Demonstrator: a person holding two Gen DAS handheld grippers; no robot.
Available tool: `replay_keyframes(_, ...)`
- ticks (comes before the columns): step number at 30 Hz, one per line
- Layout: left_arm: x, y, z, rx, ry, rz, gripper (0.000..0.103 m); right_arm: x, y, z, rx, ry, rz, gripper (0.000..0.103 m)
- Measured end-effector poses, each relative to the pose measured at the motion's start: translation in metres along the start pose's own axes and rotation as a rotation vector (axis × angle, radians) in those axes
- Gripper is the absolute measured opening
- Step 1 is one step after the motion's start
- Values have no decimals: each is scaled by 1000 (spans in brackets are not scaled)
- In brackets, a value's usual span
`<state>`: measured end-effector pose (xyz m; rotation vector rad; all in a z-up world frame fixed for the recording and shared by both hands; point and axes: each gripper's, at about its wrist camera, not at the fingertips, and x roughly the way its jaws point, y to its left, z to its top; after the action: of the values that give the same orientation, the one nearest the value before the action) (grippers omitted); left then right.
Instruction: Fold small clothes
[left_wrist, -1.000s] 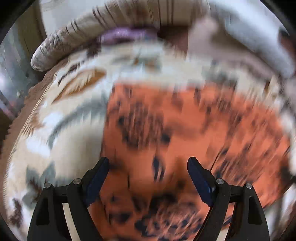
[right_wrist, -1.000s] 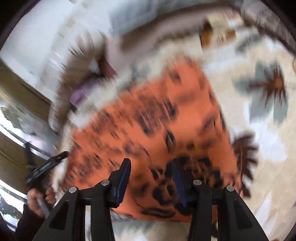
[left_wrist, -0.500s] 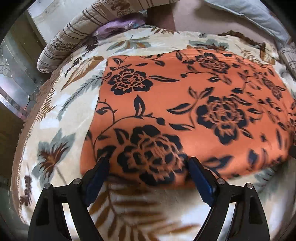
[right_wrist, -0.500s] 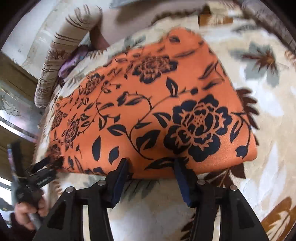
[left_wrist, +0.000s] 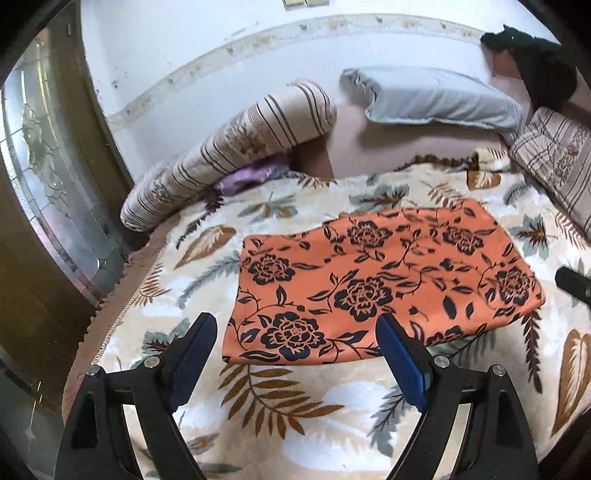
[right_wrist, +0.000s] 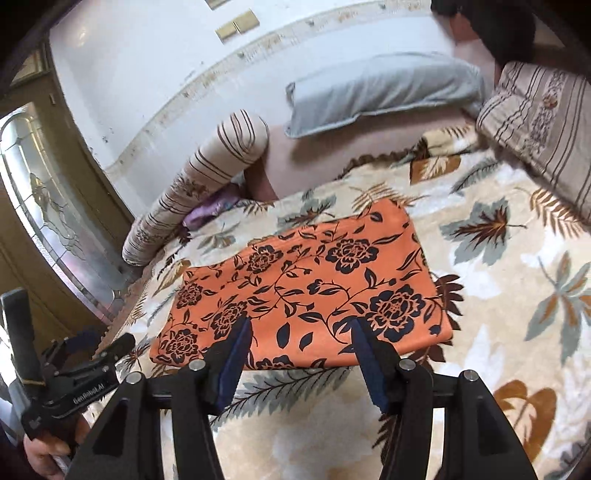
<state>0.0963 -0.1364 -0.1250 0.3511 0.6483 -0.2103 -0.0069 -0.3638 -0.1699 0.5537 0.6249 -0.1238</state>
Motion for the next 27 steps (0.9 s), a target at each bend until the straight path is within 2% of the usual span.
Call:
replay_keyframes(4, -20, -4, 2, -11, -29, -8, 88, -8, -4, -3, -1, -21, -2, 60)
replay_keyframes(10, -29, -6, 7, -16, -58, 4, 88, -5, -9, -1, 24, -23, -3, 60)
replay_keyframes(19, -16, -10, 8, -29, -43, 11, 88, 6, -12, 3, 30, -7, -2, 60)
replay_keyframes(27, 6, -15, 7, -29, -22, 13, 88, 33, -14, 8, 29, 32, -22, 60)
